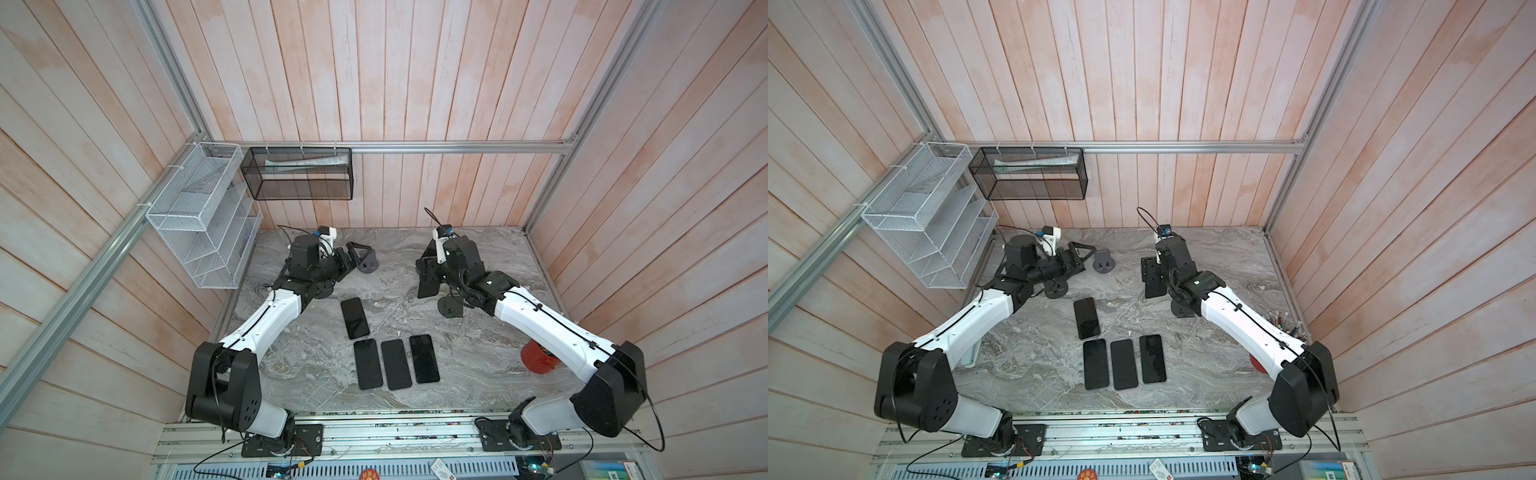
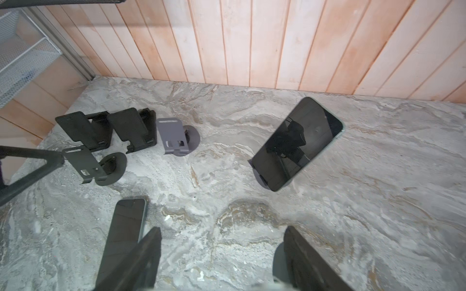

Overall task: Remove the phone from the phone stand
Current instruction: Remove the phone from the phone stand, then place the phone at the center of the table.

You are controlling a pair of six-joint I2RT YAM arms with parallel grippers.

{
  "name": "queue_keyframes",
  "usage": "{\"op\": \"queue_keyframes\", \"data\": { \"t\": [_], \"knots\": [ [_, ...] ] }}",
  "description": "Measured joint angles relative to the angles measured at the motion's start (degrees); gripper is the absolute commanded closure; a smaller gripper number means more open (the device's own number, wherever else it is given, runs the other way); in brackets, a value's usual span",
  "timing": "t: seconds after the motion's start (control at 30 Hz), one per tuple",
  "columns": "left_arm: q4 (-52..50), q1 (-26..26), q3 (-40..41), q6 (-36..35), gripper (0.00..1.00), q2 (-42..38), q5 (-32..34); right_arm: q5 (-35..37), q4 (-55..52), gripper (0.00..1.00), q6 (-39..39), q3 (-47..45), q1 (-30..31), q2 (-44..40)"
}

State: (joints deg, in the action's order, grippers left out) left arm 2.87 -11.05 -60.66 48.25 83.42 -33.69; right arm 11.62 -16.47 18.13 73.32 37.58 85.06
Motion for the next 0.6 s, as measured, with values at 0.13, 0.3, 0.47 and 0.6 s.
{"op": "queue_keyframes", "data": {
  "t": [0.13,0.3,0.47,0.6],
  "knots": [
    [1.42,5.75,1.66,1.4,0.0,-3.85,1.88,0.02,-0.57,0.37,2.93,2.8,2.82,6.05],
    [3.15,7.15,1.7,2.62,0.0,-4.44,2.1,-2.19,-1.66,0.36,6.34,5.27,4.59,13.94],
    [4.04,7.26,1.75,3.74,0.0,-4.44,0.85,-4.74,-3.82,0.36,7.54,10.25,4.87,22.38],
    [4.5,7.3,1.75,4.35,0.0,-4.28,0.0,-6.36,-4.79,0.37,8.7,11.96,5.03,25.16]
  ]
}}
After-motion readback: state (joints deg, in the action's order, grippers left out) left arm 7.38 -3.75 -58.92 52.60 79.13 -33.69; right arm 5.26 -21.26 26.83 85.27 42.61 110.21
